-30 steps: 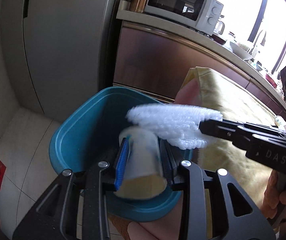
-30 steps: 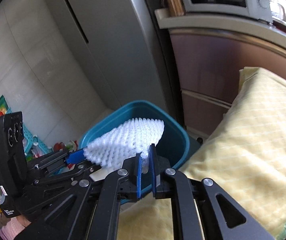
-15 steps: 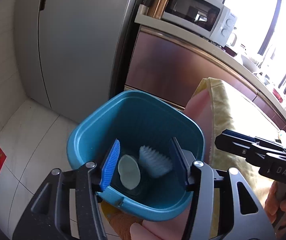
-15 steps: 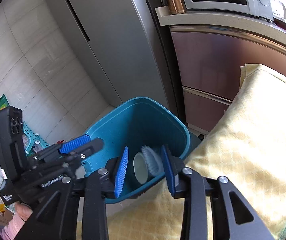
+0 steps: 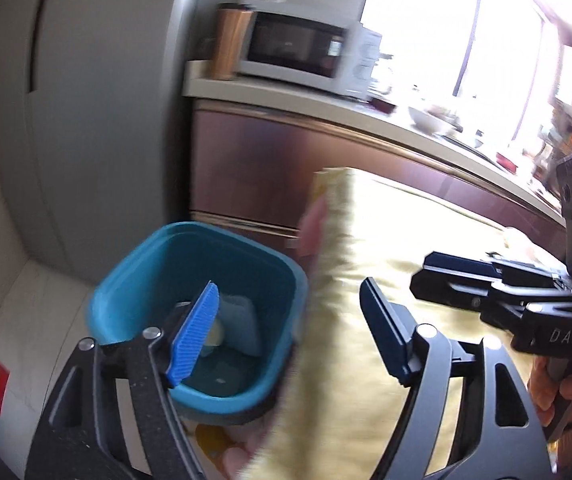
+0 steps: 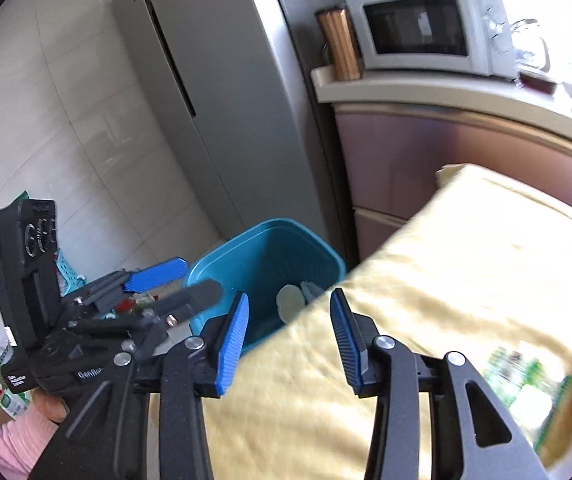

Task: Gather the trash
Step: 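Open both tools to drop the cup and foam net into the bin, then grasp the green snack wrapper with the left tool while the right tool grasps another foam net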

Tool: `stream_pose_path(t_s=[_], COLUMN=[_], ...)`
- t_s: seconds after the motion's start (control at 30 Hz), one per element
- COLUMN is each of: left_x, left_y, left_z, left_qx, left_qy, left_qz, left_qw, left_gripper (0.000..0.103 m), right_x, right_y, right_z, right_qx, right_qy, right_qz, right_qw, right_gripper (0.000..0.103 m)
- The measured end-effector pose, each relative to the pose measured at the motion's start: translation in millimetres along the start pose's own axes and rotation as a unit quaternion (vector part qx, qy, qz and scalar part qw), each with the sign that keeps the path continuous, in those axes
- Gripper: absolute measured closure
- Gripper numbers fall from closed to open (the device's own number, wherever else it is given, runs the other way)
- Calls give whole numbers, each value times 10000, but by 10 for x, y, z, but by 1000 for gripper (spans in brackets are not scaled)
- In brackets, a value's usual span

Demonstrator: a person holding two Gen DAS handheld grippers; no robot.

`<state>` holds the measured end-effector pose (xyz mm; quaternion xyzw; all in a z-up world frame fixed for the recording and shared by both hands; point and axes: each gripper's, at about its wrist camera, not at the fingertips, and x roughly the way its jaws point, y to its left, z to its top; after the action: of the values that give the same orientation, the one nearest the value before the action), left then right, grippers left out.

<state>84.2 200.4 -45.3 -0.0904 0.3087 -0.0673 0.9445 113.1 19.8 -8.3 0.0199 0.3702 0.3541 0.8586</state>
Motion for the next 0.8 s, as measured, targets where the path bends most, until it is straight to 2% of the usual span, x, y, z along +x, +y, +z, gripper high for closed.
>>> stream_pose_path(t_s=[0.2,0.4,0.6,0.8], left_x=[55,212,409,657], left_y=[-530,-1009,-1391,-1631], left_z=[7,-35,-81,-78], left_qx=[382,613,751,768], left_qy=[121,393,647,943], left_qz=[-702,-1135,-1380,-1455], left_qw=[9967,9909,9855,9819], left_gripper=[28,28,28,28], right_x=[-533,-992,-1339,-1556], right_y=[-228,-612,-955,-1298], right_z=[-160,-376,-640,-842], right_qx=[100,562,952,1304], right_qy=[-381,-628,-699,-815], right_qz=[-455,-840,-1254,-1552], right_qw=[9982,9929,9850,9758], right_gripper=[58,58,58,58])
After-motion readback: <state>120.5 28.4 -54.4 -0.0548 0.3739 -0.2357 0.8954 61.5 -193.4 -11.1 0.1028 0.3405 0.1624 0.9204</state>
